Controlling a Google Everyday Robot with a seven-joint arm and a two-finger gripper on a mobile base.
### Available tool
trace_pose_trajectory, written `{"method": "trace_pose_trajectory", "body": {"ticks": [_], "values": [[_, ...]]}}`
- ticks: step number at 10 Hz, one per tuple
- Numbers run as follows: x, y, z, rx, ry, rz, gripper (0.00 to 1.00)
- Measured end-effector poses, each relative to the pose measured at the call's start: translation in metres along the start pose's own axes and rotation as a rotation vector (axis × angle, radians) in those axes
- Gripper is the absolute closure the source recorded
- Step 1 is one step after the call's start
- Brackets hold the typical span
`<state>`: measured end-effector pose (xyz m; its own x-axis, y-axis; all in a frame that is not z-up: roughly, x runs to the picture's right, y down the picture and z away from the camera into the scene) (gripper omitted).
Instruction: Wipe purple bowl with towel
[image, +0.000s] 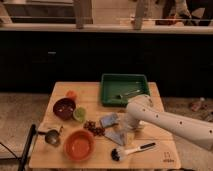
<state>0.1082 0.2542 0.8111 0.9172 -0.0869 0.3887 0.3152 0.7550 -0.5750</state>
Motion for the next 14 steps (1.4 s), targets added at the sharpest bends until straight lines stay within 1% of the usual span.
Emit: {"method": "trace_pose_trajectory", "body": {"ticks": [3,5,6,7,10,12,14], "values": [[0.003,-0.001,0.009,-0.005,-0.052,0.015,0.20],[0.004,0.003,0.013,-0.012,-0.078,0.022,0.20],[0.004,0.005,0.015,-0.014,-0.086,0.024,0.23],[0.005,0.009,0.017,-0.017,-0.091,0.027,0.32],[0.006,0.011,0.015,-0.007,-0.100,0.036,0.62],[0.007,0.012,0.012,-0.006,-0.094,0.034,0.82],[0.006,0.011,0.007,0.000,-0.089,0.029,0.98]]}}
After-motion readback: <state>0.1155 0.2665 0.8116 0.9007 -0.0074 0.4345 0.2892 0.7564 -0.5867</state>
